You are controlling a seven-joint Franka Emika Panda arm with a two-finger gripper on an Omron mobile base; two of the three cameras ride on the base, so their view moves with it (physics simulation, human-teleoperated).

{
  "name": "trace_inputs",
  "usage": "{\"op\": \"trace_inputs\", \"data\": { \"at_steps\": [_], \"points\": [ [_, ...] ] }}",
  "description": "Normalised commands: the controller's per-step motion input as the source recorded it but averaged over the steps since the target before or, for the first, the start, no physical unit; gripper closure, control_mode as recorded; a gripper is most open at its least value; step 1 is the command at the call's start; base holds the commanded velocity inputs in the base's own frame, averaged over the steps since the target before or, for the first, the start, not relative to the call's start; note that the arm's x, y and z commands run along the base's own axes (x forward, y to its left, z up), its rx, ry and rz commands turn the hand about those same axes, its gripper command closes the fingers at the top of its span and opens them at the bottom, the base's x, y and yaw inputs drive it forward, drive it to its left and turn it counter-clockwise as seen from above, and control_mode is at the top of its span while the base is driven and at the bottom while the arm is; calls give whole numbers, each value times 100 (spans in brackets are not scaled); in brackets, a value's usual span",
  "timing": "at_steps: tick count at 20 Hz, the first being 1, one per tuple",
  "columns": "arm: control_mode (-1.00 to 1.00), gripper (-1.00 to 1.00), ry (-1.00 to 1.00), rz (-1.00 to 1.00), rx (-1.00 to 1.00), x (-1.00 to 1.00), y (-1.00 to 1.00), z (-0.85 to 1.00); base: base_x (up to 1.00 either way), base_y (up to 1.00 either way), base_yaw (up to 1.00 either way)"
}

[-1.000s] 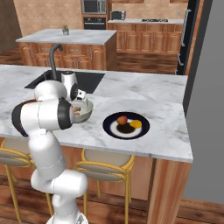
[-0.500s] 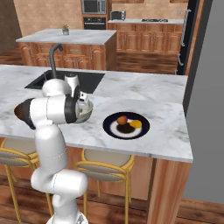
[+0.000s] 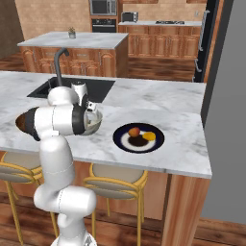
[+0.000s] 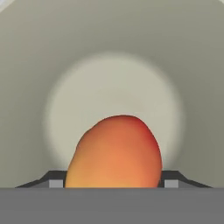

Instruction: Take the fruits from the plate on the dining counter and place two fruits in each bowl.

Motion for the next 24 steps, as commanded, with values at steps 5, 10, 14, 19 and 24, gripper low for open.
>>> {"op": "trace_inputs", "data": {
  "at_steps": [5,10,14,19,24],
  "points": [
    [-100,-100,-1,0,0,-5,-1,19,0,0,0],
    [-100,-100,-2,-5,0,-36,-10,69,0,0,0],
    [-100,-100,-2,-9,0,-89,-59,67,0,0,0],
    [-100,-100,-1,-11,0,-87,-86,47,0,0,0],
    [-100,-100,-1,-13,2,-68,-100,22,0,0,0]
  ]
}}
